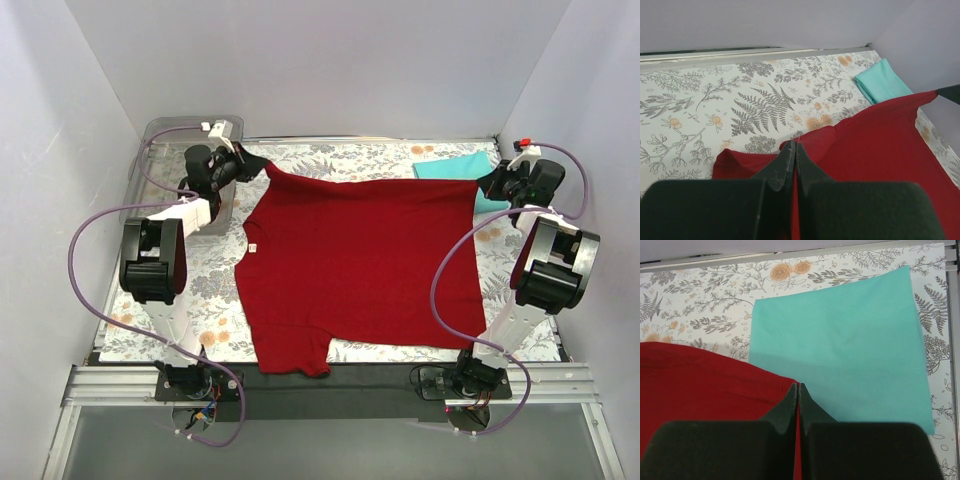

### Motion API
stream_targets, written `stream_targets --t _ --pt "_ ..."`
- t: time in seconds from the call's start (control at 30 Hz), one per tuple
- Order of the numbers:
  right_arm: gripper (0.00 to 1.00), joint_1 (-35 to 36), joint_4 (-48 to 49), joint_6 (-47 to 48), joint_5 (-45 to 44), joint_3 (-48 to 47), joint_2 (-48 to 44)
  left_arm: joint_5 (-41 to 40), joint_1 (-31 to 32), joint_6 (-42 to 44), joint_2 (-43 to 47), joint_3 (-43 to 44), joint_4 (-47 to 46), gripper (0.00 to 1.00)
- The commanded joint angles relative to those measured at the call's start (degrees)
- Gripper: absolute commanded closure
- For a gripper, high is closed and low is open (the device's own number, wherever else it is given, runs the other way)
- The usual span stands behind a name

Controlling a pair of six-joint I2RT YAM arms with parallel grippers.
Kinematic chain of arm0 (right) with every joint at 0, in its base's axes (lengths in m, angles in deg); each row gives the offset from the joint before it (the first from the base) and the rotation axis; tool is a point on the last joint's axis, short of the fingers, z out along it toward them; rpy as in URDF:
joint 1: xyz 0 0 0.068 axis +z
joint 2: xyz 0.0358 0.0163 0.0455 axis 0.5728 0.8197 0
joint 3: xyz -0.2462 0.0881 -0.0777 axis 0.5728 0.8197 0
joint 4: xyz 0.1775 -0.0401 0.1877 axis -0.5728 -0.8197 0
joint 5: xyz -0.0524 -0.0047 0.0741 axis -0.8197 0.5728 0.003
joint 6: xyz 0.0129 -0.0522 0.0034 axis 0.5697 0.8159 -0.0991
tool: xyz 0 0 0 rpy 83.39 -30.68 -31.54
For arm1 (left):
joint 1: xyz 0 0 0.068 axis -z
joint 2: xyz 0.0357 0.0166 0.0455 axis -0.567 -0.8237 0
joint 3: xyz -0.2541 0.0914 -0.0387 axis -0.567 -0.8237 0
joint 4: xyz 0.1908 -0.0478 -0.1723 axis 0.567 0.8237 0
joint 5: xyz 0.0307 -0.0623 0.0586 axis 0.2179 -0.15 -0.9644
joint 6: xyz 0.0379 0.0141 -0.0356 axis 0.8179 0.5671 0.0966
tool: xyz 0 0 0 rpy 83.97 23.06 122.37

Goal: Fold and stack the t-shirts
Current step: Fold the tshirt

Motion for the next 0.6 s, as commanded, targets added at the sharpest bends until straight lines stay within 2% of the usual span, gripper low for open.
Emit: stream_targets --t 0.0,0.57 --pt "0.99 -0.8 2.3 0.5 1.5 0.6 -3.0 -0.2 0.1 1.3 6.5 -2.3 -1.5 1.00" --pt "0.99 -2.8 2.0 1.4 5.3 6.5 -7.1 0.1 0.1 -0.2 16.8 -13.7 -1.7 1.00"
